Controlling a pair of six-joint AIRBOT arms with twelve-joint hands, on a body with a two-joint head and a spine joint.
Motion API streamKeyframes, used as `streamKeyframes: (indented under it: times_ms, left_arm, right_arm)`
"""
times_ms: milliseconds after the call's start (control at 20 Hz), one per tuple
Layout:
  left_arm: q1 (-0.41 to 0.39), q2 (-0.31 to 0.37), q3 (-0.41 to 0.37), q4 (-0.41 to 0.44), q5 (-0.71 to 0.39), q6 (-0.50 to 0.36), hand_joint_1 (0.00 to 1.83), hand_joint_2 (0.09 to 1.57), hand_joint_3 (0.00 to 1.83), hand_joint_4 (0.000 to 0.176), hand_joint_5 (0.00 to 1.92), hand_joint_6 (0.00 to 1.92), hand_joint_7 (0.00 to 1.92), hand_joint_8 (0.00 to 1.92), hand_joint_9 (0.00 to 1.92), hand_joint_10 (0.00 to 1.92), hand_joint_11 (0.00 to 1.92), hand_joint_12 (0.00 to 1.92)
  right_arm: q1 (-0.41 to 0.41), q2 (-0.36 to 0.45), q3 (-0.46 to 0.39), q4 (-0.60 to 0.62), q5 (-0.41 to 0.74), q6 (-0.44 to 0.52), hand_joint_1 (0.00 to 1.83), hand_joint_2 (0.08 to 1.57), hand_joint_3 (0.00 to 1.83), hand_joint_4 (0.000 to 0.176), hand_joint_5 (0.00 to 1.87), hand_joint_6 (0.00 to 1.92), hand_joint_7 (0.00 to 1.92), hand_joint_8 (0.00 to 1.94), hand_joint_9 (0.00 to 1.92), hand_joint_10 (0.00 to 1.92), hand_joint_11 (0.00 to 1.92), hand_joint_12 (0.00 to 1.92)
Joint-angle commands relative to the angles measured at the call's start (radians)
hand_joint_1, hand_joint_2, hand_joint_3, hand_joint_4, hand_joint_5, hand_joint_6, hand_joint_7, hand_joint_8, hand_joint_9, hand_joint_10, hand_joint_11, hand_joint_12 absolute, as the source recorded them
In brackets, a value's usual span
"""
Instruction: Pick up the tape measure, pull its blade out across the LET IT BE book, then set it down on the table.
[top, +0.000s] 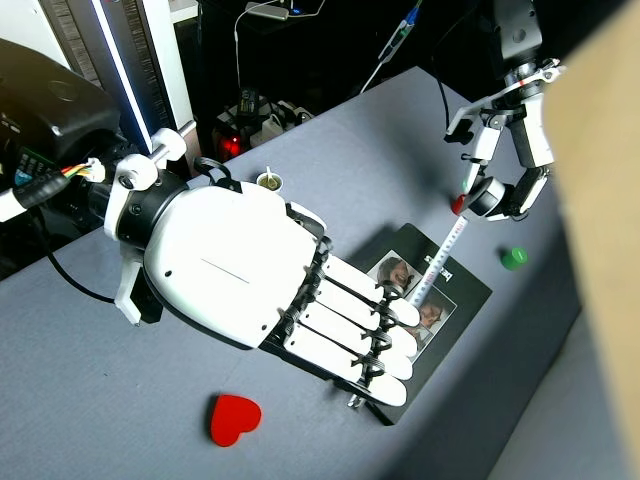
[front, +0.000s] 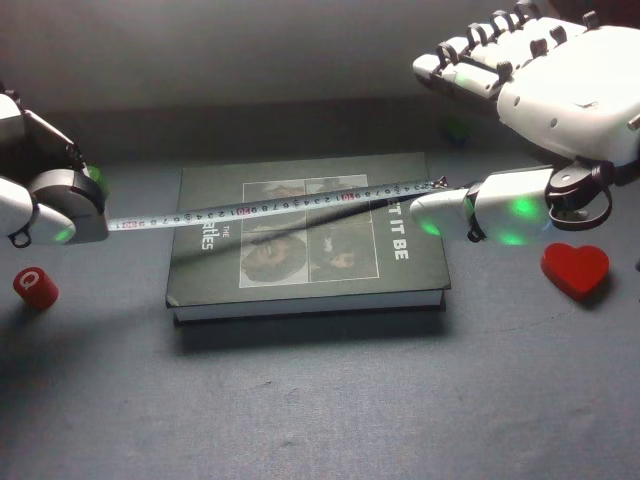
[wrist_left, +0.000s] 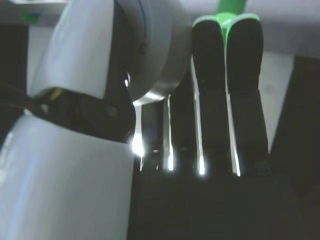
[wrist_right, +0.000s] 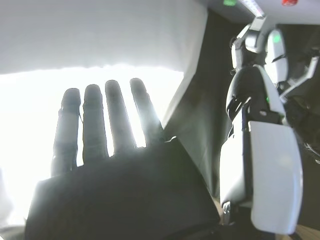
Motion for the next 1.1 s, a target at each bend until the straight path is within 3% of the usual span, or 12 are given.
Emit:
streamKeyframes:
  times_ms: [0, 900, 1050]
  left_arm:
    - [-0.002, -0.004, 0.012, 0.017, -0.076, -0.014, 1.36, 1.16, 0.0, 0.0, 0.76, 1.09, 0.93, 1.09, 0.88, 1.41, 0.74, 1.39]
    - [0.056, -0.064, 0.113, 0.12, -0.075, -0.054, 1.36, 1.16, 0.0, 0.0, 0.76, 1.12, 0.93, 1.08, 0.88, 1.4, 0.76, 1.4]
    - [0.062, -0.064, 0.117, 0.125, -0.074, -0.054, 1.36, 1.16, 0.0, 0.0, 0.75, 1.13, 0.92, 1.09, 0.87, 1.42, 0.74, 1.4]
  right_arm:
    - [0.01, 0.007, -0.002, -0.053, 0.039, 0.008, 0.05, 1.04, 0.01, 0.026, 0.0, 0.0, 0.0, 0.0, 0.0, 0.0, 0.04, 0.03]
    - [-0.005, 0.007, -0.006, -0.072, 0.025, -0.001, 0.05, 1.1, 0.01, 0.026, 0.0, 0.0, 0.0, 0.0, 0.0, 0.0, 0.05, 0.08]
    - [-0.005, 0.007, -0.006, -0.073, 0.025, -0.001, 0.06, 1.09, 0.0, 0.026, 0.0, 0.0, 0.0, 0.0, 0.0, 0.0, 0.0, 0.26]
